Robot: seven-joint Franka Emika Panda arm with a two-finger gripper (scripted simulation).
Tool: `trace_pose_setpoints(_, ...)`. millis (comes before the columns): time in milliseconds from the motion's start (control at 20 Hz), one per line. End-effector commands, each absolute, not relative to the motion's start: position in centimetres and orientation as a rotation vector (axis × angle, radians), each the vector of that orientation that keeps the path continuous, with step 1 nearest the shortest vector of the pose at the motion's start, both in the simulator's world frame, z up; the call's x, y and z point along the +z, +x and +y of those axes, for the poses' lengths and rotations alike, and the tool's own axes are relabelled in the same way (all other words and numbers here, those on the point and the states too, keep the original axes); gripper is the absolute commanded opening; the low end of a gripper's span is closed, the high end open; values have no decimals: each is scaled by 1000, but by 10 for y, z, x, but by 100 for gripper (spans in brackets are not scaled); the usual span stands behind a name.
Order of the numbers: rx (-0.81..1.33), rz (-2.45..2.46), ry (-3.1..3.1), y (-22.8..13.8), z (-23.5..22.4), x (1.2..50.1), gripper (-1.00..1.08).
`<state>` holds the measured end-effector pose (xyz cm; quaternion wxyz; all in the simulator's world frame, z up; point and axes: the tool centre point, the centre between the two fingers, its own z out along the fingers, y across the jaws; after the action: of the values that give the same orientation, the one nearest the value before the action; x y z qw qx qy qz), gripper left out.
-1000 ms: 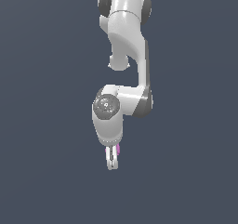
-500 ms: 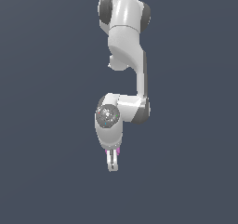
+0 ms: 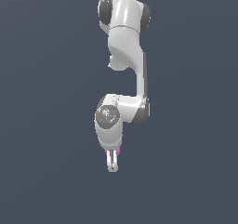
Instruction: Pick up the object and move it to a goal position.
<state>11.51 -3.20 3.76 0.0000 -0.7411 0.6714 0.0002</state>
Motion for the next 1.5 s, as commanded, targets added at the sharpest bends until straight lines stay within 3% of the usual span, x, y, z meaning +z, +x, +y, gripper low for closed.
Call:
trace_pose_setpoints(0,0,2109,-2328,115,-32,38,-100)
trace_pose_setpoints(650,0,2109,-2328,113,-13,61,-100)
trace_pose_setpoints(1450,0,2110,-2327,102,97,196,-100)
